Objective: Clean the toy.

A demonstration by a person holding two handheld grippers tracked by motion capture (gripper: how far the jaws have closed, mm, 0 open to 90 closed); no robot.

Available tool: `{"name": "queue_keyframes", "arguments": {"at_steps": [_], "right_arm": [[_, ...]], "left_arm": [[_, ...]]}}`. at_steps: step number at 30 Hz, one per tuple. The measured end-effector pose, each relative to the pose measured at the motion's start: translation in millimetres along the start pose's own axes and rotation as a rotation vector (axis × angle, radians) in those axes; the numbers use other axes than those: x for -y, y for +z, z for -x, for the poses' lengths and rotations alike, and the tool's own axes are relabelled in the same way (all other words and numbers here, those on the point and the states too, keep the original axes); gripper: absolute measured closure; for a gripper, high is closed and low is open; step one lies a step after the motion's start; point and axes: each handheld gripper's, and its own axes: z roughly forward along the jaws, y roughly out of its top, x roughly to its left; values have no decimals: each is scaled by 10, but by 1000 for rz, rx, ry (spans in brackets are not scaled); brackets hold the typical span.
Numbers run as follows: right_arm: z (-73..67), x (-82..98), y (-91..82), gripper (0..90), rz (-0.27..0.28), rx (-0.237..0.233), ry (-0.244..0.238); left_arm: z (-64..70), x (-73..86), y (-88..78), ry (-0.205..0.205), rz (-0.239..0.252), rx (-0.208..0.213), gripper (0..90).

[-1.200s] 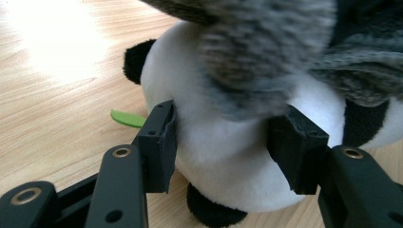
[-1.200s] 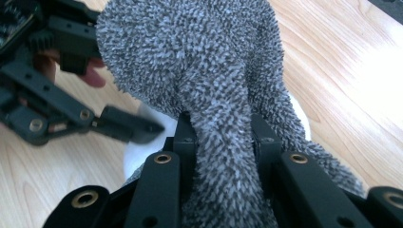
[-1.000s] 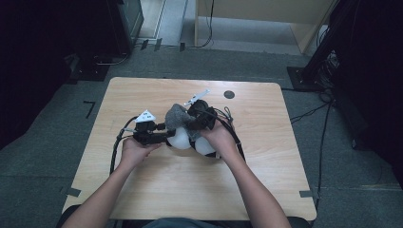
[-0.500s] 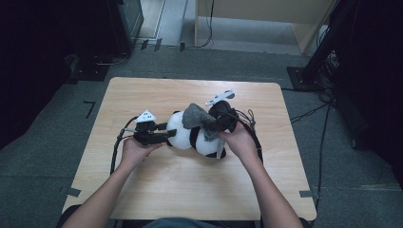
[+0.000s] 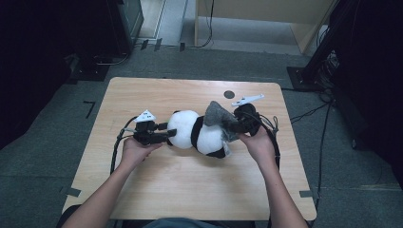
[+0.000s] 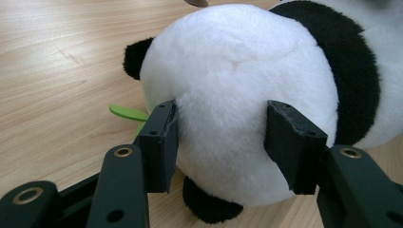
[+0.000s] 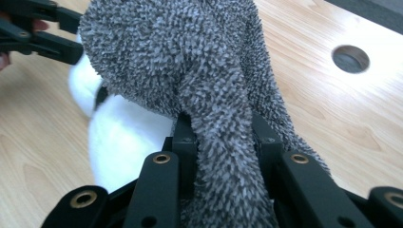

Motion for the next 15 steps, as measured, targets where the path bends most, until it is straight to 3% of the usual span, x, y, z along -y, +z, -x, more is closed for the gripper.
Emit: {"name": "queue_keyframes", "arguments": {"at_steps": [5,10,15], "right_arm": [[106,90,63,718,4,11,38],[156,107,188,732,26,-37,39],[239,117,236,732,35,-62,66]], "left_arm": [[-11,-10,12,-25,-25,57,460],[-29,-3,28,-8,-46,79,421],[-85,-7,127,7,-59,119,240]]}}
